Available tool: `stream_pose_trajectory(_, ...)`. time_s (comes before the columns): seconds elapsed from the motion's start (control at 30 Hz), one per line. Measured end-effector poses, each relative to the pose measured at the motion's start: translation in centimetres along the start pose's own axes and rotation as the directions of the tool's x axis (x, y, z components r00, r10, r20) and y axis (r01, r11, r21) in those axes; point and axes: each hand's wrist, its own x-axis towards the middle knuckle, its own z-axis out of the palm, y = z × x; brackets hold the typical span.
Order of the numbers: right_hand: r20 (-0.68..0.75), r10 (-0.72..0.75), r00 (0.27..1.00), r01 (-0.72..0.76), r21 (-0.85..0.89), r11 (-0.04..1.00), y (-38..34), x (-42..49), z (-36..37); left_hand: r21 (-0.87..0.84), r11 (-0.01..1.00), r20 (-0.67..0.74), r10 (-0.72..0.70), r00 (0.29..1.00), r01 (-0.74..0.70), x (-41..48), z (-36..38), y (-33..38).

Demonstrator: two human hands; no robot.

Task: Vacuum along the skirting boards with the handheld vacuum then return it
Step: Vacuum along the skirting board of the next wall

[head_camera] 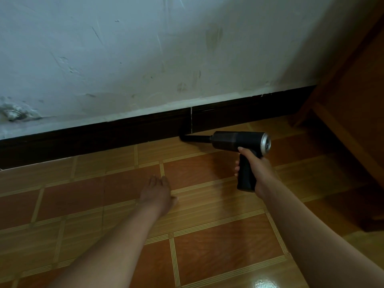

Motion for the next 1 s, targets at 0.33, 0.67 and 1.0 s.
stream_pose_trajectory(0.33,-0.029,-0.025,0.999,0.024,-0.018,1.000,-0.9,0.1,-1.4,-0.003,0.999,-0.011,0.032,0.999,-0.032,0.1,0.2,-0.5)
stream_pose_trajectory(0.67,0.049,0.016,0.999,-0.015,-0.019,1.000,0.2,-0.2,1.7,0.016,0.998,0.006,0.054,0.999,-0.054,-0.2,0.0,-1.1)
stream_pose_trajectory(1.0,0.113,0.041,0.993,-0.035,-0.050,0.998,1.3,-0.1,4.7,0.013,0.998,0.002,0.059,0.998,-0.059,-0.3,0.2,-1.5)
